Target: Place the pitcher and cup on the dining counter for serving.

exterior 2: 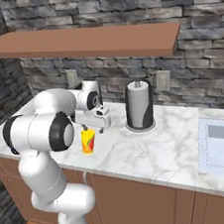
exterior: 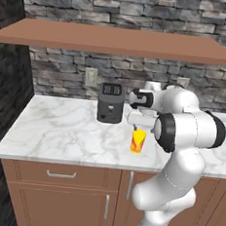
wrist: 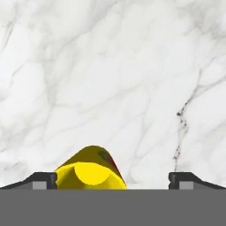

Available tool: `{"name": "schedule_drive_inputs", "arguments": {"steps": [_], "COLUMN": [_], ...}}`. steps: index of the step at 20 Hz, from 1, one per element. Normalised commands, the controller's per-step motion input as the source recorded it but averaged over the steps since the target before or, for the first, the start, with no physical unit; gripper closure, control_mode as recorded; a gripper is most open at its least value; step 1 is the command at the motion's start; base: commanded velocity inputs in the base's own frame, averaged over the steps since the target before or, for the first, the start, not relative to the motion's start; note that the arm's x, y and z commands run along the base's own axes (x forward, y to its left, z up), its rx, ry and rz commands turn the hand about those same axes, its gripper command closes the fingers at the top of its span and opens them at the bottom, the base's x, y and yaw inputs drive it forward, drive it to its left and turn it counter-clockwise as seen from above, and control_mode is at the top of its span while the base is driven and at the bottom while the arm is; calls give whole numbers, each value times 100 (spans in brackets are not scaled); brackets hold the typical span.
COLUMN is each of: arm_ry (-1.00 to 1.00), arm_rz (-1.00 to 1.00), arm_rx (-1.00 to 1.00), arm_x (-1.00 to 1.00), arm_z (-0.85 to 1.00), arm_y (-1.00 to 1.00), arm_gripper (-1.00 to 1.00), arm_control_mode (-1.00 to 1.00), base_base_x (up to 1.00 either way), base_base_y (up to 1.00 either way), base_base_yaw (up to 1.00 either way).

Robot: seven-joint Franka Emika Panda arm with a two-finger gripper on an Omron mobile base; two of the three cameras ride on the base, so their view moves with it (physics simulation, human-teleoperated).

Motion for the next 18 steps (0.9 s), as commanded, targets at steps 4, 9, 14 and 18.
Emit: {"name": "schedule_drive_inputs", "arguments": {"steps": [4,9,14,18], "arm_ry": [0,-2,0,-1], "arm_rz": [0,0,-1,0], "arm_rx": [0,0,0,0], "arm_x": [1,0,0,0], "arm_z": [0,16,26,4], "arm_y": [0,1,7,0], "arm_gripper": [-100,-100,-100,-100], "arm_control_mode": [-100,-100,-100,-100], "base_base_x": [0,0,0,0], "base_base_y": [0,0,0,0], "base_base_yaw": [0,0,0,0]}}
